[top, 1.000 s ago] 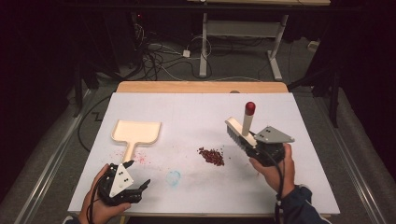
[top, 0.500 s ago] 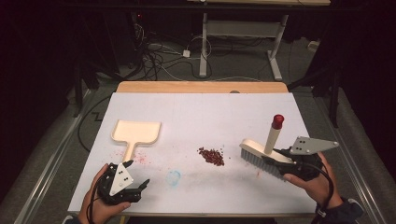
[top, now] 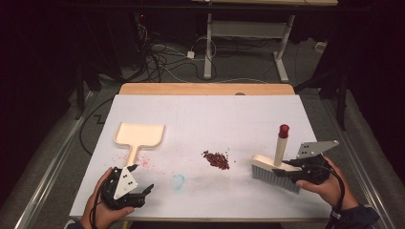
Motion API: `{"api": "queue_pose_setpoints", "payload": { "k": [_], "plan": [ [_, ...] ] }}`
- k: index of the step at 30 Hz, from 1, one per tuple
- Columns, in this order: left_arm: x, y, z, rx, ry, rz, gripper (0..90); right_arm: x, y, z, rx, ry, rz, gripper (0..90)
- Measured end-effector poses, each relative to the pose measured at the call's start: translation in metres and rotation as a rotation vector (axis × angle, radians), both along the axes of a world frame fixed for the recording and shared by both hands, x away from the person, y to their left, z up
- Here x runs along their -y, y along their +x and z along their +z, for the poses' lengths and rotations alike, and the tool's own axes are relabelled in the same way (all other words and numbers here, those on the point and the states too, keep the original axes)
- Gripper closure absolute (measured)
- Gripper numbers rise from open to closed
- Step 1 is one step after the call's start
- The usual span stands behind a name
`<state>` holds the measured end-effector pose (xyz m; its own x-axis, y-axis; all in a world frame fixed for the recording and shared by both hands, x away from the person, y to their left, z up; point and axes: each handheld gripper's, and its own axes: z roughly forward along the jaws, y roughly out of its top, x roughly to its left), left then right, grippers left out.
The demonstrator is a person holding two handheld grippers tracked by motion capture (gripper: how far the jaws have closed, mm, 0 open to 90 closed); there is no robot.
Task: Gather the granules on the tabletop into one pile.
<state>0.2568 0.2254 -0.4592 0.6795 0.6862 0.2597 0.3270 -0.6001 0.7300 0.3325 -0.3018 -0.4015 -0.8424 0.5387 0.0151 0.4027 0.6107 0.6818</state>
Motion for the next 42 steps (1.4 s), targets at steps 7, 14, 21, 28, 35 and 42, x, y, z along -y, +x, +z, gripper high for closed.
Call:
{"api": "queue_pose_setpoints", "payload": {
  "k": [7,14,21,28,35,42],
  "plan": [
    [0.001,0.000,-0.001,-0.005,0.009,-0.007,18.6,0.009,0.033,-0.004,0.001,-0.024,-0.025,57.6],
    [0.003,0.001,-0.002,-0.010,0.013,-0.011,18.7,0.016,0.074,-0.023,-0.042,-0.118,-0.069,45.8],
    [0.003,0.001,-0.002,-0.011,0.014,-0.013,18.6,0.018,0.097,-0.032,-0.019,-0.140,-0.259,48.3],
    [0.004,0.001,-0.002,-0.012,0.019,-0.021,18.6,0.014,0.109,-0.044,0.012,-0.192,-0.455,63.2],
    [0.005,0.002,-0.003,-0.013,0.018,-0.022,18.6,0.008,0.119,-0.053,0.034,-0.221,-0.489,61.2],
    [0.005,0.002,-0.003,-0.010,0.016,-0.022,18.6,0.006,0.116,-0.048,0.075,-0.213,-0.507,55.6]
  ]
}}
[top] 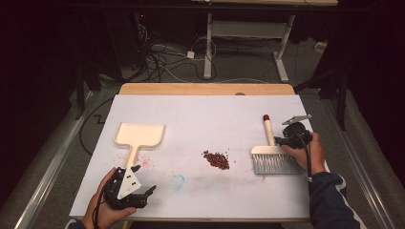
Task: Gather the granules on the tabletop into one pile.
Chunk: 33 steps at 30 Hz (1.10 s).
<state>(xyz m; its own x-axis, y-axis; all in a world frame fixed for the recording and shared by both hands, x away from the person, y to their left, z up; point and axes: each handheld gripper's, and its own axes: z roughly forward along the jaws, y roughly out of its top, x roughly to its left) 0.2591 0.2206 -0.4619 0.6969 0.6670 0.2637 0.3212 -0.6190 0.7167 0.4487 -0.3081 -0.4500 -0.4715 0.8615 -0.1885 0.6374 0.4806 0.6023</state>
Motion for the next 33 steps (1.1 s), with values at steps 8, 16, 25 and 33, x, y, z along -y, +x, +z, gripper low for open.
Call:
{"api": "queue_pose_setpoints", "payload": {
  "k": [8,16,25,33],
  "plan": [
    [-0.001,0.007,0.003,0.011,-0.012,0.009,18.6,-0.006,-0.035,0.033,0.213,0.153,0.077,42.7],
    [-0.003,0.014,0.006,0.024,-0.031,0.025,18.6,-0.024,-0.096,0.049,0.401,0.225,0.188,31.8],
    [-0.004,0.020,0.004,0.025,-0.036,0.038,18.6,-0.046,-0.156,0.015,0.416,0.210,0.250,23.4],
    [-0.001,0.022,0.003,0.025,-0.034,0.023,18.6,-0.052,-0.168,0.012,0.439,0.183,0.262,23.3]
  ]
}}
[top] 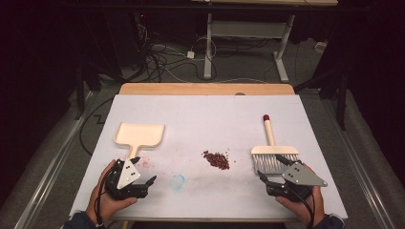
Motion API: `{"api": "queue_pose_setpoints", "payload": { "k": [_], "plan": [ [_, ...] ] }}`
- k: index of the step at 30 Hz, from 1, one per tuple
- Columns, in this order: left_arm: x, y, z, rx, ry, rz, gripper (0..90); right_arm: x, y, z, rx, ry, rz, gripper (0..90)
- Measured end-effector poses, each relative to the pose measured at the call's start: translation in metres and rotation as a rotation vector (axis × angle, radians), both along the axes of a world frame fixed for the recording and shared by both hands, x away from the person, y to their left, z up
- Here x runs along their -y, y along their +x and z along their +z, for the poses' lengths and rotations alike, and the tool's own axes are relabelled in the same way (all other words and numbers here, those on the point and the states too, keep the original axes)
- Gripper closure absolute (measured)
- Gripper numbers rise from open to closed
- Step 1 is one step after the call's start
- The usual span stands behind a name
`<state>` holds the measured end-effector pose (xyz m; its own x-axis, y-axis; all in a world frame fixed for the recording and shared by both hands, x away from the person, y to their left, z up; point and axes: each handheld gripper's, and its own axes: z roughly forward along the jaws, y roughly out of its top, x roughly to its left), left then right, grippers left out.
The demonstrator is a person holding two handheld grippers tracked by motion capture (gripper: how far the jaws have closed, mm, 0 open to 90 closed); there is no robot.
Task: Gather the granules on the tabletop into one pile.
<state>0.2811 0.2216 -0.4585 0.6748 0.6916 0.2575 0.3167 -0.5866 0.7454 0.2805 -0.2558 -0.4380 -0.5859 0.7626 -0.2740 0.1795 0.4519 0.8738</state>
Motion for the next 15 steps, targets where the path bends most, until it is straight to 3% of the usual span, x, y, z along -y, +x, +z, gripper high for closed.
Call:
{"api": "queue_pose_setpoints", "payload": {
  "k": [4,15],
  "plan": [
    [0.0039,0.0017,0.0000,0.001,0.011,-0.009,18.6,0.0030,-0.0002,-0.0013,0.003,0.013,-0.005,23.3],
    [0.0089,0.0061,0.0007,0.003,0.024,-0.018,18.6,0.0013,-0.0049,-0.0022,0.033,-0.013,0.013,23.3]
  ]
}}
